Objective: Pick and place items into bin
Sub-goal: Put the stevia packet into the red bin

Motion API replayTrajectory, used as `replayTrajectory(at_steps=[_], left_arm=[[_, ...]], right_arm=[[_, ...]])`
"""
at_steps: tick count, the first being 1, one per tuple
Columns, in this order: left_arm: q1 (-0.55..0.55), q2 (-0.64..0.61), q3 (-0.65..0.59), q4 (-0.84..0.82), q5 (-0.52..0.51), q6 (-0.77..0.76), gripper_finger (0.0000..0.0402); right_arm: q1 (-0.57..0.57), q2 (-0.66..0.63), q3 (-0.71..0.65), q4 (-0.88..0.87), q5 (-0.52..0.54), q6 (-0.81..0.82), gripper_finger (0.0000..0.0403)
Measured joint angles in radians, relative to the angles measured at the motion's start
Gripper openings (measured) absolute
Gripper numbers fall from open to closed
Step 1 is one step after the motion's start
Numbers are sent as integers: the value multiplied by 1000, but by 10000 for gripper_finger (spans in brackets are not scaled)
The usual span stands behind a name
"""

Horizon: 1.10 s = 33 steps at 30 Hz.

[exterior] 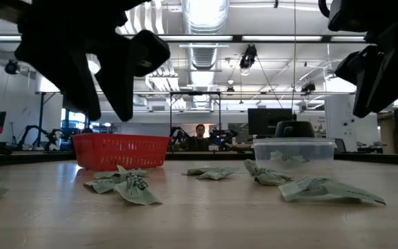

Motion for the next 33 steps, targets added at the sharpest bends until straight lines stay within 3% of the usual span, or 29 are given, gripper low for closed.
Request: replayTrajectory(at_steps=[12, 22, 27, 33], left_arm=[[7, 73, 11, 2, 3, 75, 201], [28, 127, 11, -6, 12, 136, 203], [53, 134, 11, -13, 106, 135, 203], [59, 155, 10, -15, 116, 140, 203]], right_arm=[[28, 0, -7, -1, 1, 127, 134], [37, 0, 0, 14, -2, 136, 133], [41, 0, 0, 25, -2, 141, 127], [42, 0, 0, 25, -1, 161, 119]])
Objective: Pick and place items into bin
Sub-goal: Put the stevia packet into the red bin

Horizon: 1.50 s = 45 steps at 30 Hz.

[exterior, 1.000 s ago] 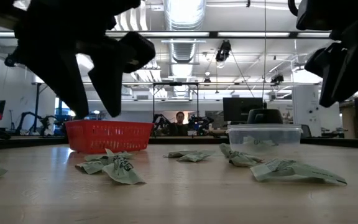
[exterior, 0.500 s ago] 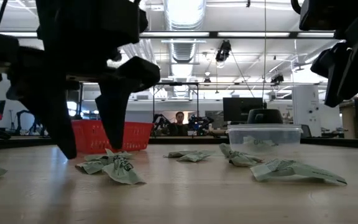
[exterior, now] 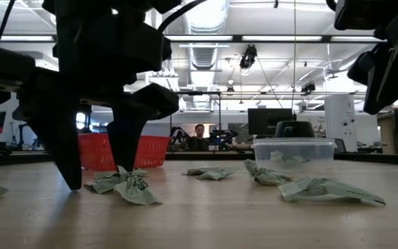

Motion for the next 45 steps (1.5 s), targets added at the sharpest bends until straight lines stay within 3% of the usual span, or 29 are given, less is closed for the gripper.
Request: replayTrajectory(at_steps=[6, 19, 32, 45], left_arm=[[0, 6, 2, -5, -13, -3, 192], [0, -2, 0, -16, -22, -5, 69], [7, -65, 40, -33, -109, -102, 19], [27, -221, 68, -50, -350, -111, 1]], right_arm=[[2, 0, 0, 1, 0, 1, 113], [2, 0, -3, 0, 27, -1, 99], [2, 0, -7, -3, 27, -4, 84], [2, 1, -9, 0, 27, -3, 82]])
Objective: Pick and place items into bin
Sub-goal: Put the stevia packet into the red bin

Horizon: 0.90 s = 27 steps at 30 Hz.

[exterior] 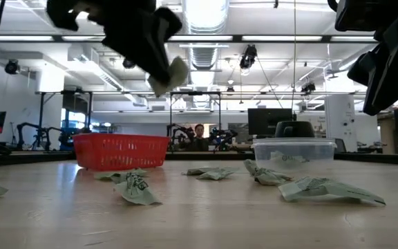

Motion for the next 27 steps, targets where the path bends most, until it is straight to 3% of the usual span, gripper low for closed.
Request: replayTrajectory(at_steps=[7, 14, 27], left_arm=[[46, -111, -9, -118, -173, -42, 1], [133, -174, -66, -357, -188, -134, 1], [223, -168, -190, -356, -187, -157, 1]], right_arm=[[0, 0, -2, 2, 0, 2, 72], [0, 0, -2, 7, 2, 8, 72], [0, 0, -2, 31, 27, 14, 69]])
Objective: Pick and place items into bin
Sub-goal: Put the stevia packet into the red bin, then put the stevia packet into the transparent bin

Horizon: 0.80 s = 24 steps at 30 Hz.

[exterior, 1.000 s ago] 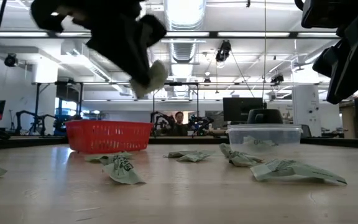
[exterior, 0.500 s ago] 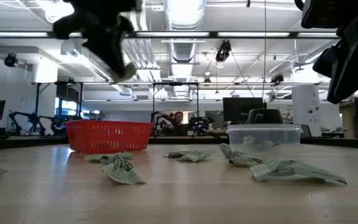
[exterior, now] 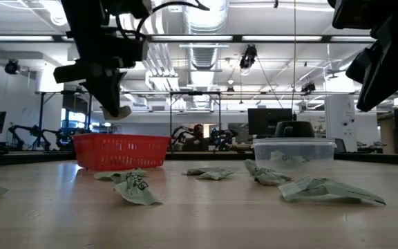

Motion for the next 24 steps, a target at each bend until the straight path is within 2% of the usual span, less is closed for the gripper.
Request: replayTrajectory(at_steps=[7, 18, 24], left_arm=[[6, 0, -4, 2, 0, 9, 6], [7, 0, -5, 1, 0, 0, 99], [6, -7, 38, -35, 2, -98, 118]], right_arm=[[0, 0, 0, 2, 0, 4, 77], [0, 0, 0, 23, 23, -2, 73], [0, 0, 0, 136, 24, -99, 79]])
